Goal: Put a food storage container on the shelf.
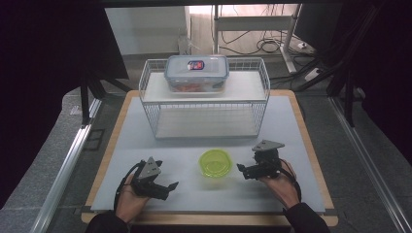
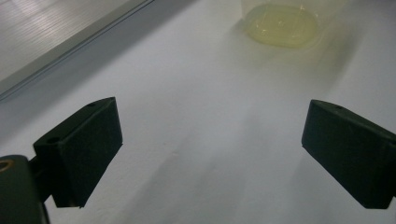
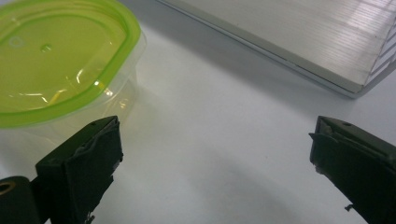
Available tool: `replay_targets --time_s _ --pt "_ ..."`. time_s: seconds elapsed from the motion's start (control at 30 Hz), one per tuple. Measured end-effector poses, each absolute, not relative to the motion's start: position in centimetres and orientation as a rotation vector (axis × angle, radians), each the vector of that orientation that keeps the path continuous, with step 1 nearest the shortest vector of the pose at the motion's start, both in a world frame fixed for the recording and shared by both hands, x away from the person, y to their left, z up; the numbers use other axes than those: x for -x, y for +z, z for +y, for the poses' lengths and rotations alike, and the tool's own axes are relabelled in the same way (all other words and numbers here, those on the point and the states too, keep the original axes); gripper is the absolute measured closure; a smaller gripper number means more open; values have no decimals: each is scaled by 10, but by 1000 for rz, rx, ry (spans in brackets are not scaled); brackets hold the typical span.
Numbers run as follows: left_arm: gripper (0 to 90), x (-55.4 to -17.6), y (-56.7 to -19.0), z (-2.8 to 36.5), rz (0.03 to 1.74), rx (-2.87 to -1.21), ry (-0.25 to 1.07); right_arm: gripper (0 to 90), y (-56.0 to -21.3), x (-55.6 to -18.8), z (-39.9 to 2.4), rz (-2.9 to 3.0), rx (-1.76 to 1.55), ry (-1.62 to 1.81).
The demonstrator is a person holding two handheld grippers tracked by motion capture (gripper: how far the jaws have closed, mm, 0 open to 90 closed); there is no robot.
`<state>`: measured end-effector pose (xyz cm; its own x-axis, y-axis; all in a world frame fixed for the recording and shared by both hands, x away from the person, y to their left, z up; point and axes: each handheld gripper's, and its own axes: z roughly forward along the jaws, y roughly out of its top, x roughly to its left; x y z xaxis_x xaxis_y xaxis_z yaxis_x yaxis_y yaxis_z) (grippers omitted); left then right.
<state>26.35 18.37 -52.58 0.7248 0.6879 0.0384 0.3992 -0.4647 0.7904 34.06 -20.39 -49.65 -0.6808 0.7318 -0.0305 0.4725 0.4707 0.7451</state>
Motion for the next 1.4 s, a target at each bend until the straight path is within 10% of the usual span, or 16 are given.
replay_targets --time_s 0.7,1.4 --pt "49 -264 -527 181 808 -2128 458 47 -475 -339 -202 2452 -1054 1142" --pt "51 -263 -527 180 795 -2138 464 578 -486 -367 -179 2627 -1227 1337"
